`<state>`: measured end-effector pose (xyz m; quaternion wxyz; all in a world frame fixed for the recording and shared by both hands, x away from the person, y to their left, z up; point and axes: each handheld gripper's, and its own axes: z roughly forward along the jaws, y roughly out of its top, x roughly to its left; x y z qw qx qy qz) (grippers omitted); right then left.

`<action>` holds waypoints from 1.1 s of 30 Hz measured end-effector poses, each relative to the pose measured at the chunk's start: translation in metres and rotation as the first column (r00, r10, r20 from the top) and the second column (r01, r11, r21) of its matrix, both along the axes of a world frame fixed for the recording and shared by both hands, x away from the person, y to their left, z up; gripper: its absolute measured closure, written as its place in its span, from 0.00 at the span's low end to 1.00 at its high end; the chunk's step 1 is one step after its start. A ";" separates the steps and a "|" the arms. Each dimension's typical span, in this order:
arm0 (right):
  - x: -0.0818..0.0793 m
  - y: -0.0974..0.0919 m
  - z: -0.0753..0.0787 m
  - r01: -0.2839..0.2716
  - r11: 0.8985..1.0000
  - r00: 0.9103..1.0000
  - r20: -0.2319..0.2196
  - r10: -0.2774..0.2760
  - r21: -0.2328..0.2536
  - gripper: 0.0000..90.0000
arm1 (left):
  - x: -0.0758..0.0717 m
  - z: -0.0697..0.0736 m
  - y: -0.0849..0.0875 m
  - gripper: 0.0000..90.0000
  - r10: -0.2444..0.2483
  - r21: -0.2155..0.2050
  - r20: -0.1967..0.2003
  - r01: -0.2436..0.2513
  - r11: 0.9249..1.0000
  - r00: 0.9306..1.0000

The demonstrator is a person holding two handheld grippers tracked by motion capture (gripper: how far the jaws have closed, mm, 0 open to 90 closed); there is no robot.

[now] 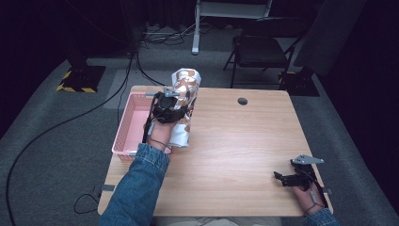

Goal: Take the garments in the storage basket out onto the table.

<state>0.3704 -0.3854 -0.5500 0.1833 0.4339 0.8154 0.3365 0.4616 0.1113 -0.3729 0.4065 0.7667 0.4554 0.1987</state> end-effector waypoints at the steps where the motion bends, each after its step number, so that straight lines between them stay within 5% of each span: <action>1: 0.000 0.000 0.000 0.000 1.000 1.000 0.000 0.000 0.000 0.00 | -0.001 0.000 -0.005 0.71 -0.011 -0.001 0.002 0.011 1.000 1.000; 20: 0.000 0.000 0.000 -0.003 1.000 1.000 0.001 0.003 -0.001 0.00 | 0.003 -0.007 -0.042 0.71 -0.069 -0.010 -0.006 0.069 0.998 0.998; 33: 0.000 0.000 0.000 -0.003 1.000 1.000 0.001 0.003 -0.001 0.00 | 0.010 -0.024 -0.073 0.71 -0.102 -0.014 -0.026 0.102 0.995 0.994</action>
